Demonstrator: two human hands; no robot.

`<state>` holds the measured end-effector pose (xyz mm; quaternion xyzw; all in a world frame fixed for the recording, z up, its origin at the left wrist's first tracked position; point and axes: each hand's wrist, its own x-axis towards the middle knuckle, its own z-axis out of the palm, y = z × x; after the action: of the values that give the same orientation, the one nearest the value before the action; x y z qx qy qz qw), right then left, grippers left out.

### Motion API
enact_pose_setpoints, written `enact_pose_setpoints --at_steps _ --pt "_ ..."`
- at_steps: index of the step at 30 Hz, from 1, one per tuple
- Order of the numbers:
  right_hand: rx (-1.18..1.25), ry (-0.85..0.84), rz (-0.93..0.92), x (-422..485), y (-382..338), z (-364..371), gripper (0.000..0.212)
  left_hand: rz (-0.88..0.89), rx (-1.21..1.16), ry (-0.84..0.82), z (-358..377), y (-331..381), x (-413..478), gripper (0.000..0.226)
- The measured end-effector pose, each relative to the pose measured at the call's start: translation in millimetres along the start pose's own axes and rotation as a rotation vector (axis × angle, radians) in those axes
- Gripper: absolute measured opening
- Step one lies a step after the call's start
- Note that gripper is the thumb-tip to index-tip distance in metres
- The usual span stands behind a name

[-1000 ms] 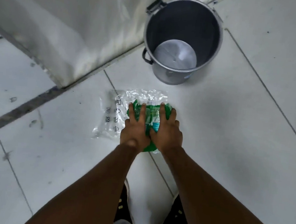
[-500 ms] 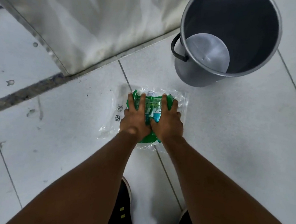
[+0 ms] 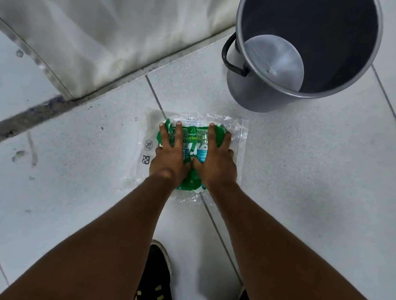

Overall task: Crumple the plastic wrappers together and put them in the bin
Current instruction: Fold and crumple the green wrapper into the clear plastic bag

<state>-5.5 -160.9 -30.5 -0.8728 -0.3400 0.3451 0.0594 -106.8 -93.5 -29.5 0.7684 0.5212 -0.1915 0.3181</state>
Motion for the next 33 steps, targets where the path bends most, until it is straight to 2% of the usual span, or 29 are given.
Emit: enact_pose_setpoints --at_steps 4,9,15,17,21,28,33 --pt "0.011 0.009 -0.021 -2.7 2.0 -1.0 0.107 0.0 0.002 0.002 -2.0 0.1 -2.2 0.118" --pt "0.114 0.041 -0.023 -12.1 3.3 -17.6 0.125 0.017 0.07 0.052 -21.8 -9.3 -20.8 0.117" --pt "-0.041 0.041 0.0 -8.0 18.1 -35.9 0.136 -0.06 0.238 0.161 -33.5 -46.1 -26.3 0.127" --pt "0.02 0.001 0.072 -3.1 24.9 -31.9 0.14 -0.095 0.195 0.137 -32.5 -57.6 -22.9 0.133" --pt "0.193 -0.052 0.212 -1.2 31.5 -15.7 0.145 -0.12 -0.038 0.038 -24.7 -65.1 -13.6 0.141" --pt "0.157 0.032 0.125 -8.8 12.5 -6.6 0.129 0.084 -0.08 0.066 -13.3 -32.8 -13.5 0.124" --pt "0.384 0.121 0.203 -13.2 12.0 5.2 0.13 0.14 -0.107 0.057 -1.7 -26.2 -16.0 0.117"
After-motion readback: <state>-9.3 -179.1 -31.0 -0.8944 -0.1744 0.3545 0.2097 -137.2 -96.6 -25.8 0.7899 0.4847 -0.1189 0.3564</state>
